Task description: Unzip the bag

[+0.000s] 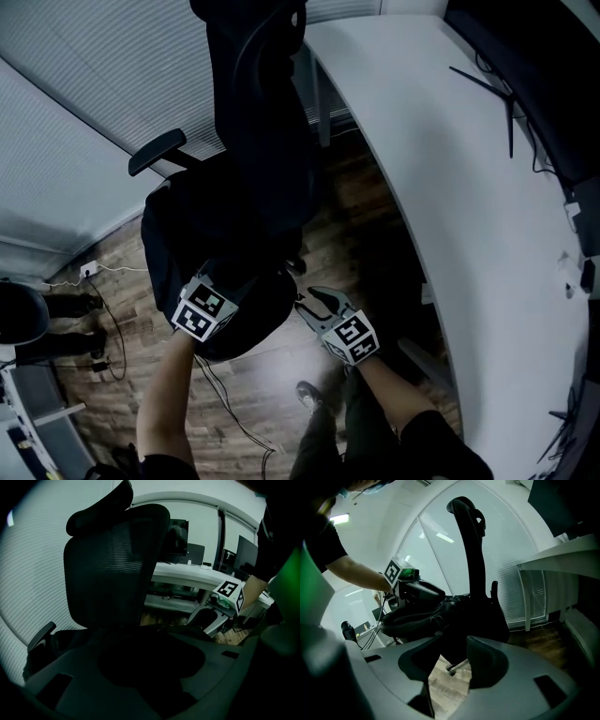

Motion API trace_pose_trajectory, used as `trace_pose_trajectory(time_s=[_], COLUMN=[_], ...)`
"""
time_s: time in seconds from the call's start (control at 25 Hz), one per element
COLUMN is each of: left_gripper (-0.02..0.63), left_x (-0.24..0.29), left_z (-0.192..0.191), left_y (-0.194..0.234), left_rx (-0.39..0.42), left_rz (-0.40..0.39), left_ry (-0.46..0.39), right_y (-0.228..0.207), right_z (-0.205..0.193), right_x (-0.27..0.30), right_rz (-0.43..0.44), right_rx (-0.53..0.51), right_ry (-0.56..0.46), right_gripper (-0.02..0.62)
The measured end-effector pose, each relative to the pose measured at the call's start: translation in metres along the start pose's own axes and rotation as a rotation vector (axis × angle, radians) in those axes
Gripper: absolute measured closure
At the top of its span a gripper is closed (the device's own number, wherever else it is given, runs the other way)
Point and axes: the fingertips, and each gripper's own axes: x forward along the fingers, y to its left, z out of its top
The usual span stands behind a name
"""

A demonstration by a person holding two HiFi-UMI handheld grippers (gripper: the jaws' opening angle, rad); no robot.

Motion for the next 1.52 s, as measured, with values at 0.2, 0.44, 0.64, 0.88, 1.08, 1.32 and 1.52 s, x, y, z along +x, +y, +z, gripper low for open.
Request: trace_pose_trajectory(time_s=[0.2, 0.44, 0.64, 0.88, 1.08, 1.32, 1.52], left_gripper=[0.443, 0.443, 0.443, 0.443, 0.443, 0.443, 0.443], left_x=[0.018, 0.024, 0.025, 0.027, 0.029, 0.032, 0.03], left_z=[-0.015, -0.014, -0.017, -0.019, -0.02, -0.026, -0.035], left_y=[-0.001, -0.002, -0.003, -0.003, -0.004, -0.004, -0.007], left_rx=[-0.013, -0.03, -0.031, -0.029, -0.054, -0.083, -0.087], left_rz=[-0.006, -0.02, -0.02, -0.02, -0.028, -0.05, -0.064], left_ry=[0.067, 0.054, 0.069, 0.08, 0.089, 0.106, 0.135], right_y=[-0.001, 0.004, 0.012, 0.027, 0.039, 0.058, 0.078], right_z=[-0.002, 0.0, 0.004, 0.01, 0.015, 0.016, 0.008], right_x=[0.007, 0.001, -0.014, -0.027, -0.032, -0.028, -0.026], right_rz=[-0.005, -0.007, -0.025, -0.023, -0.026, -0.041, -0.042], right_rx=[-0.036, -0.081, -0.099, -0.095, -0.088, -0.123, -0.131], right_ry=[-0.008, -0.024, -0.03, -0.07, -0.119, -0.125, -0.113], right_gripper=[0.443, 0.526, 0.534, 0.537, 0.54, 0.541, 0.543])
